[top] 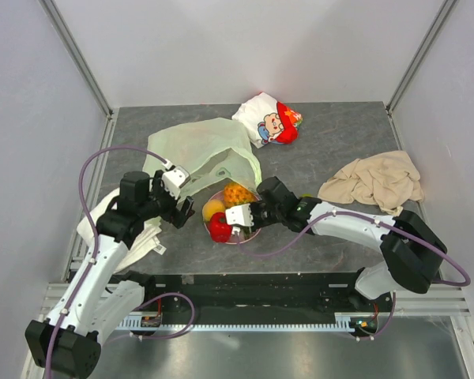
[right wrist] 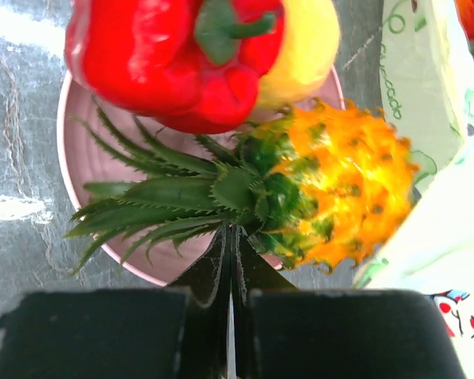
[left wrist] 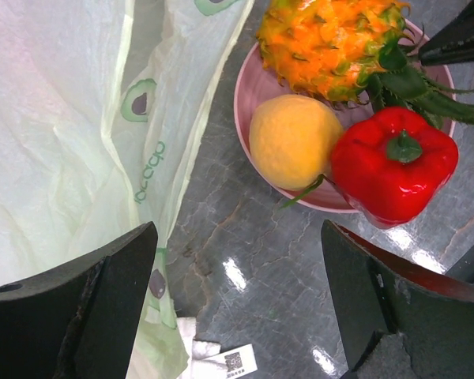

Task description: Take the fake fruits out of the plastic bag

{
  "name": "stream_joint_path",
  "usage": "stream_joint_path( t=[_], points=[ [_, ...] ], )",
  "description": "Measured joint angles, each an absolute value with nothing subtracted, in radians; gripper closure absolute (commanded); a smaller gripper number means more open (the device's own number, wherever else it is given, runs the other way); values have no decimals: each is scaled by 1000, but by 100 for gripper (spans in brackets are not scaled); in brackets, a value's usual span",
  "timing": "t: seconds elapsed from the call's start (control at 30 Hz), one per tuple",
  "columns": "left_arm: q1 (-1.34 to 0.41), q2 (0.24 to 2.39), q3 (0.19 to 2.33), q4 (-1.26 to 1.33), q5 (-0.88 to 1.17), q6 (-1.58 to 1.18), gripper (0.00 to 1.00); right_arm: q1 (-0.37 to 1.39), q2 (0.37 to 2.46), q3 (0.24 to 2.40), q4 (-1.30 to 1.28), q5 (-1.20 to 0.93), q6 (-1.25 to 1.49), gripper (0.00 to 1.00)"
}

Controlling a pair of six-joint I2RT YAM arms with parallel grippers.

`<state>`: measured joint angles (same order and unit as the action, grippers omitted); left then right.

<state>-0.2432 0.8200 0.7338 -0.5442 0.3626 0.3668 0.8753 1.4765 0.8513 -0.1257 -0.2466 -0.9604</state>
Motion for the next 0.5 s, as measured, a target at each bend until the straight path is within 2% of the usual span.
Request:
stream_joint_path(
  t=[0.5],
  points=[
    [-243, 827, 693, -544, 421, 367, 11, 797, 1466, 1099, -386, -319, -742, 100]
  ],
)
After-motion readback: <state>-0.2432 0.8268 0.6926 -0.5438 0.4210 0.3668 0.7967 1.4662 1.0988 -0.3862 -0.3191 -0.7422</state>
